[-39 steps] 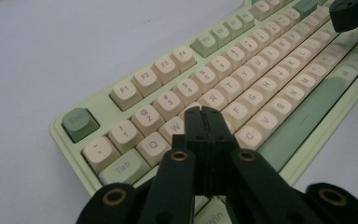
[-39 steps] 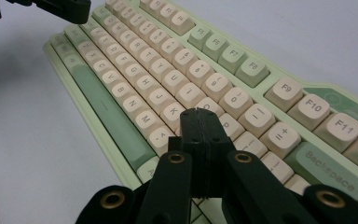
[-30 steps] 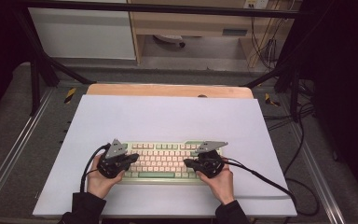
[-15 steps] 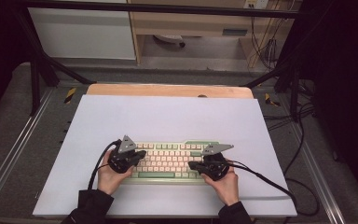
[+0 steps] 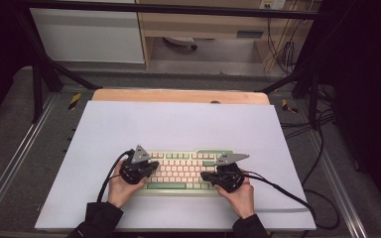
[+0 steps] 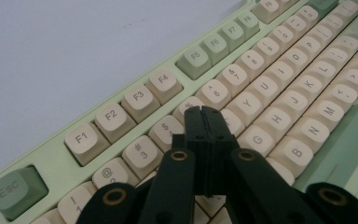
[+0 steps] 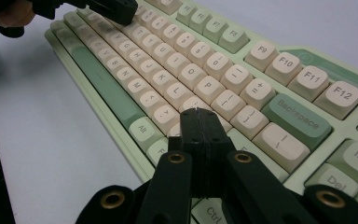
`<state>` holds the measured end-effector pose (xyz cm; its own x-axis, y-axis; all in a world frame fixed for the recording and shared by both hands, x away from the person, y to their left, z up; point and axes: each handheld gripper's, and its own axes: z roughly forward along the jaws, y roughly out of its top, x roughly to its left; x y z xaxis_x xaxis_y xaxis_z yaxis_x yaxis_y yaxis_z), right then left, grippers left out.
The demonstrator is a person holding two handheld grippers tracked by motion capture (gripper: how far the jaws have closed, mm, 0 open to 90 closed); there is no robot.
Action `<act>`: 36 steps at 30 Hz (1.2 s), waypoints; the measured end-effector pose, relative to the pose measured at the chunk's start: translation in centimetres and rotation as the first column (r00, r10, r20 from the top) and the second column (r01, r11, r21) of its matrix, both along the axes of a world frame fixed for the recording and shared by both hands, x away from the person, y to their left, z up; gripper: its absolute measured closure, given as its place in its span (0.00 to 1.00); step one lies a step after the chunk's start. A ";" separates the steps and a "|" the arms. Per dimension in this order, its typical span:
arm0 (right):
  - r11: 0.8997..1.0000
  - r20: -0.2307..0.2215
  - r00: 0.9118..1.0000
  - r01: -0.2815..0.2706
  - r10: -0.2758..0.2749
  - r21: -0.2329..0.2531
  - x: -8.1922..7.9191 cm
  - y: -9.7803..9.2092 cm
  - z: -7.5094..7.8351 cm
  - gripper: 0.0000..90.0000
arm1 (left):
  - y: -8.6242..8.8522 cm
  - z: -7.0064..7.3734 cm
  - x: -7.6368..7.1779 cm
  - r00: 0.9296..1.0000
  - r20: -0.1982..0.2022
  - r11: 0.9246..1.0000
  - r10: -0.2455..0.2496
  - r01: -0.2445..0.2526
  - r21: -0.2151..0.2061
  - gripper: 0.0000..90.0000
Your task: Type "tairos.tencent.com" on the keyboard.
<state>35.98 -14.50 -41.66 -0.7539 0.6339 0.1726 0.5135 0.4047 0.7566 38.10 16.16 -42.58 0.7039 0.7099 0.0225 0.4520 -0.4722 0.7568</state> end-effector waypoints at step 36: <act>1.000 0.010 1.000 0.013 -0.013 0.018 -0.1 -0.3 0.5 1.00 | 2.2 0.8 -2.2 1.000 0.022 0.999 -0.017 0.018 -0.029 1.00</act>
